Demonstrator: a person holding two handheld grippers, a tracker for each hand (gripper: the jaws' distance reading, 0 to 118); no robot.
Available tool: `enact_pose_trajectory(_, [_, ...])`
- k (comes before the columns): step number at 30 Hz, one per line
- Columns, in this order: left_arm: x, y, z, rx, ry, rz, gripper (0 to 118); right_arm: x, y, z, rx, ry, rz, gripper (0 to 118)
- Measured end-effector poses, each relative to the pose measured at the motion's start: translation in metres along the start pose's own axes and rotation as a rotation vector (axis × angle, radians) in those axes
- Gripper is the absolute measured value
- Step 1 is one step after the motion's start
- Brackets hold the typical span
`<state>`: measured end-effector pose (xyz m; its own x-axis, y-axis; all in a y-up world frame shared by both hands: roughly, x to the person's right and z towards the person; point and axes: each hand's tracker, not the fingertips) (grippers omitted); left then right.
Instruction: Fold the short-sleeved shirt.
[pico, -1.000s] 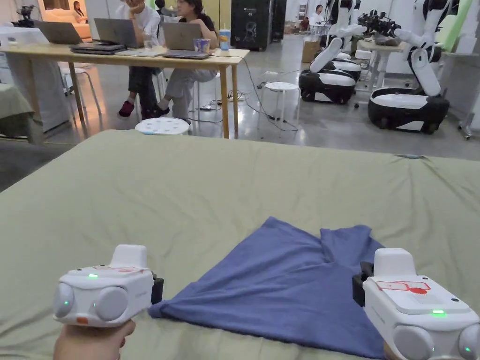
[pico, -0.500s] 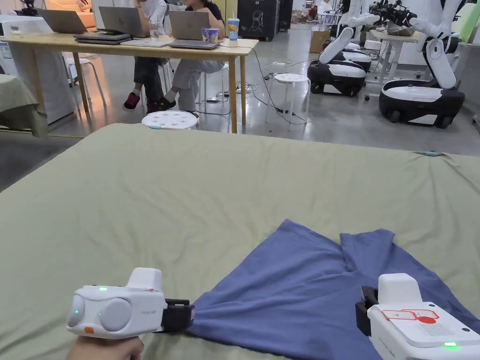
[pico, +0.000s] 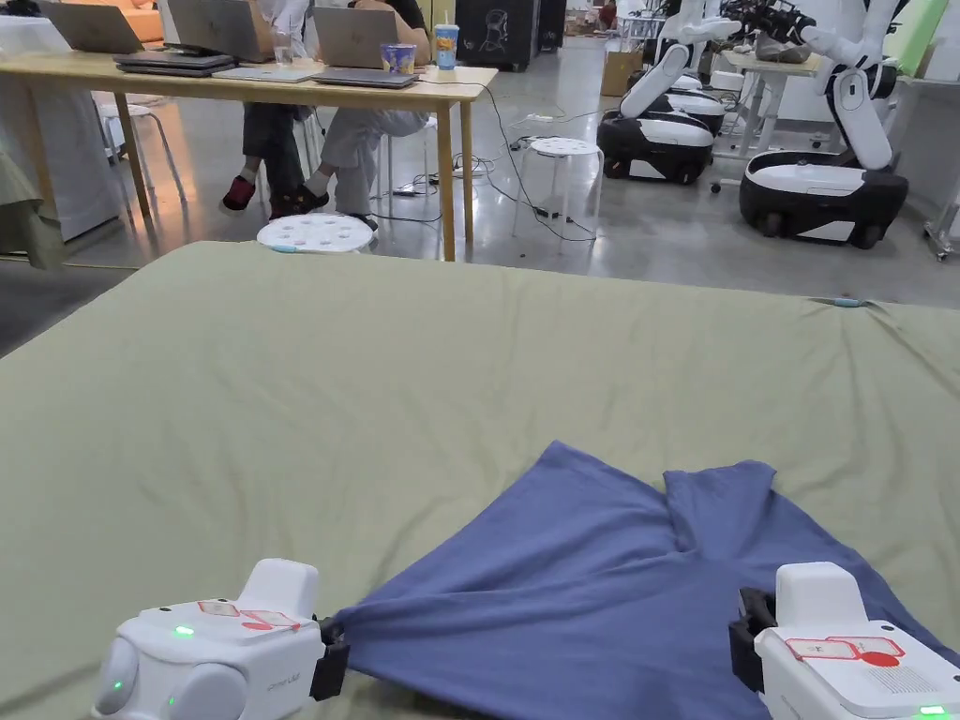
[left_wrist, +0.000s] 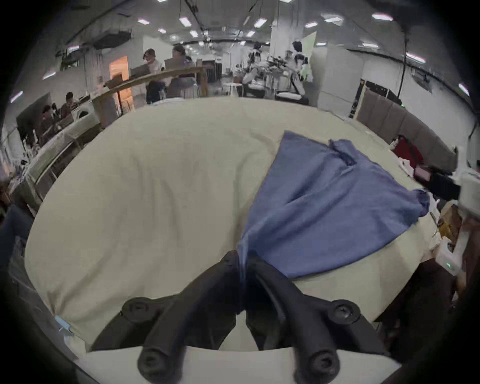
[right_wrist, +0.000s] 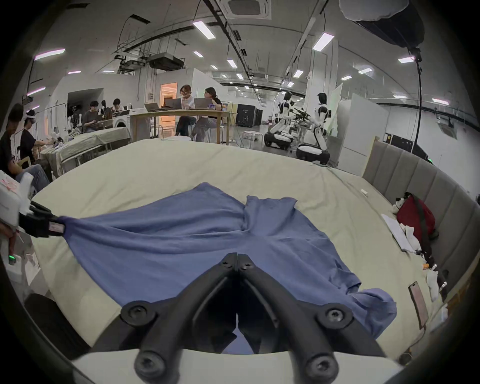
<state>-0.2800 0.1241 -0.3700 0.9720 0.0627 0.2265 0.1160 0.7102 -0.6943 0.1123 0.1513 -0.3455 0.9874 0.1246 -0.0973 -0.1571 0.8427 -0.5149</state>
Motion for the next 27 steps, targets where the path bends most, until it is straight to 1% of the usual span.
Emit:
enact_pose_trajectory(2, [0.012,0.006,0.009,0.019,0.007,-0.022,2,0.012,0.002,-0.006,-0.011,-0.007,0.008,0])
enact_pose_trajectory(4, [0.017,0.008,0.007,0.02,0.028,-0.051,2,0.032,0.005,-0.02,-0.026,-0.019,0.01,0])
enact_pose_trajectory(6, [0.019,0.011,0.002,0.015,0.04,-0.05,2,0.055,0.01,-0.035,-0.055,-0.066,0.037,0])
enact_pose_trajectory(9, [0.02,0.009,-0.004,0.001,0.05,-0.038,2,0.108,0.021,-0.075,-0.113,-0.11,0.007,0])
enact_pose_trajectory(11, [0.02,0.006,-0.005,-0.007,0.05,-0.028,2,0.133,0.03,-0.094,-0.151,-0.138,0.015,0])
enact_pose_trajectory(12, [0.02,0.005,-0.005,-0.009,0.05,-0.026,2,0.146,0.034,-0.107,-0.16,-0.122,0.012,7])
enact_pose_trajectory(13, [0.022,0.005,-0.006,-0.014,0.05,-0.023,2,0.159,0.037,-0.123,-0.18,-0.107,0.007,31])
enact_pose_trajectory(14, [0.022,0.004,-0.007,-0.019,0.051,-0.021,2,0.168,0.039,-0.136,-0.189,-0.102,0.003,31])
enact_pose_trajectory(15, [0.022,0.003,-0.007,-0.021,0.055,-0.017,2,0.18,0.038,-0.153,-0.199,-0.09,-0.002,46])
enact_pose_trajectory(16, [0.021,0.003,-0.007,-0.024,0.057,-0.011,2,0.187,0.039,-0.169,-0.242,-0.09,-0.004,73])
enact_pose_trajectory(17, [0.024,0.004,-0.008,-0.031,0.058,-0.009,2,0.192,0.038,-0.184,-0.291,-0.091,-0.006,111])
enact_pose_trajectory(18, [0.025,0.004,-0.009,-0.036,0.062,-0.011,2,0.196,0.037,-0.192,-0.261,-0.066,-0.022,116])
enact_pose_trajectory(19, [0.026,0.004,-0.01,-0.041,0.069,-0.012,2,0.2,0.032,-0.204,-0.269,-0.084,-0.023,105])
enact_pose_trajectory(20, [0.027,0.005,-0.011,-0.045,0.071,-0.012,2,0.202,0.029,-0.212,-0.297,-0.091,-0.035,98])
enact_pose_trajectory(21, [0.027,0.006,-0.013,-0.049,0.071,-0.011,2,0.203,0.025,-0.22,-0.313,-0.085,-0.041,98])
enact_pose_trajectory(23, [0.029,0.008,-0.016,-0.056,0.077,-0.012,2,0.194,0.025,-0.222,-0.336,-0.085,-0.046,101])
enact_pose_trajectory(25, [0.03,0.01,-0.02,-0.065,0.082,-0.017,2,0.194,0.01,-0.229,-0.401,-0.072,-0.067,100])
enact_pose_trajectory(26, [0.03,0.01,-0.021,-0.069,0.084,-0.018,2,0.195,0.002,-0.231,-0.451,-0.062,-0.104,91])
enact_pose_trajectory(27, [0.031,0.011,-0.022,-0.073,0.085,-0.02,2,0.196,0.001,-0.236,-0.448,-0.012,-0.192,76])
